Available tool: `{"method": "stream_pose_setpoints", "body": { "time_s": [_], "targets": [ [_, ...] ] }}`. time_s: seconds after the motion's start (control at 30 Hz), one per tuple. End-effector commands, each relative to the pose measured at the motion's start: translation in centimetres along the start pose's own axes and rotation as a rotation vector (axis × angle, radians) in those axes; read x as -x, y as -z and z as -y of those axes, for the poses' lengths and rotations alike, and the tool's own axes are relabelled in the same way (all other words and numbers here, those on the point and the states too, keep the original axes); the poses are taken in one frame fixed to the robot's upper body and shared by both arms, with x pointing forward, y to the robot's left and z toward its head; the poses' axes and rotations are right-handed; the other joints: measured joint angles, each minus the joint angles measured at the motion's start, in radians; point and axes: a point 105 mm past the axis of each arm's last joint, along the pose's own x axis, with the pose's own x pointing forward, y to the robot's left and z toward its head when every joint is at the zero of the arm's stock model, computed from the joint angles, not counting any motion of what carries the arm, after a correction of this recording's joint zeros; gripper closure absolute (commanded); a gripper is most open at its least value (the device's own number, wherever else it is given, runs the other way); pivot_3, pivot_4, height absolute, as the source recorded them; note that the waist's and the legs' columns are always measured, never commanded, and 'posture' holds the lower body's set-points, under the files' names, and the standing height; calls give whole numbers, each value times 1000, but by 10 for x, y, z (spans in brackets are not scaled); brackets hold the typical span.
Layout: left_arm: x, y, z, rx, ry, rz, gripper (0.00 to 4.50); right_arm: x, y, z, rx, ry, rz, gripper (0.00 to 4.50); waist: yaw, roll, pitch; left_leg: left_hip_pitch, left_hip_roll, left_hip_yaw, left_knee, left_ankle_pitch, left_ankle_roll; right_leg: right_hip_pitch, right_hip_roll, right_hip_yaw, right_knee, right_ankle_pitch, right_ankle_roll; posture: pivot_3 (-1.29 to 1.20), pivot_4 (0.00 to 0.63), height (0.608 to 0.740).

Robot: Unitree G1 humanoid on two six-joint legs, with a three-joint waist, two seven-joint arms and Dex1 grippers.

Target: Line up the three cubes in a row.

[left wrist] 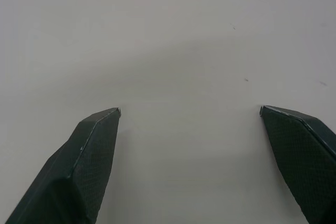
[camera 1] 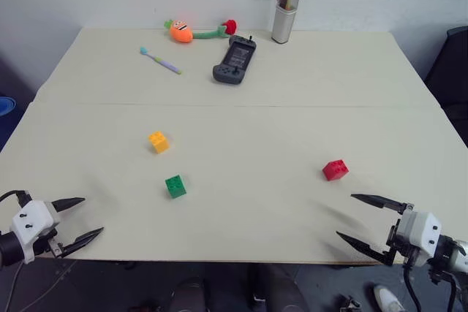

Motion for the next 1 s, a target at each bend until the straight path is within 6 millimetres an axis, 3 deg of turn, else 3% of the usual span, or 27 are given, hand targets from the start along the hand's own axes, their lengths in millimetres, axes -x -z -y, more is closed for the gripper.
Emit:
{"method": "stream_pose_setpoints", "body": {
  "time_s": [0.03, 0.13, 0.23, 0.43, 0.53, 0.6, 0.7, 0.77, 0.87, 1.0],
  "targets": [
    [2, -9, -9, -6, -16, 25, 17, -1, -4, 3, 13, 34, 25, 0, 0, 0, 0, 0, 0, 0, 0, 0, 0, 0, 0, 0, 0, 0, 0, 0, 150, 740],
    [-5, -31, -7, 95, 31, 131, 17, 2, -6, 6, -4, 85, 36, 0, 1, -1, 0, 0, 0, 0, 0, 0, 0, 0, 0, 0, 0, 0, 0, 0, 150, 740],
    [-14, -59, 11, 235, 143, 221, 17, 7, -11, 9, -26, 161, 51, 0, 2, -1, -1, -1, 0, -1, 0, 0, 0, 0, -1, 0, 0, 0, 0, 0, 150, 740],
    [-44, -104, 37, 131, 296, 316, 17, 38, -16, 23, -123, 519, 54, 0, 3, 0, 0, 0, 0, -2, 0, 1, -3, 0, 0, 0, 2, 0, 0, 0, 150, 740],
    [-56, -115, 47, 11, 394, 322, 17, 56, -9, 15, -165, 648, 8, 0, 5, 0, -1, 0, -1, -2, 0, 2, -4, 1, 0, 0, 3, 0, -1, 0, 150, 740],
    [-65, -122, 55, -72, 479, 323, 17, 64, -2, -1, -209, 676, -41, 0, 3, 1, -1, 0, -1, -2, 0, 2, -3, 1, 1, 0, 2, 0, -1, 0, 150, 740],
    [-71, -128, 62, -101, 542, 344, 17, 70, 1, -10, -247, 732, -77, 0, -7, 1, -1, 0, 0, -1, -1, 2, -3, 1, 1, 1, 2, -1, -1, 0, 150, 740],
    [-74, -128, 59, -116, 531, 351, 17, 66, -1, -13, -277, 755, -75, 0, -15, 1, -1, 0, 0, 1, -1, 2, -3, 1, 1, 3, 3, -1, -1, 0, 150, 740],
    [-79, -129, 50, -121, 481, 371, 17, 37, -18, -3, -326, 734, -14, 0, -18, 1, -1, 0, 0, 0, 0, 2, -3, 0, 1, 3, 5, -1, -1, 0, 150, 740],
    [-83, -129, 55, -127, 502, 376, 17, -3, -28, 21, -380, 664, -10, 0, -23, 1, -1, 0, 0, 0, 1, 3, -3, -2, 1, 3, 7, -1, -2, 0, 150, 740]
  ]
}}
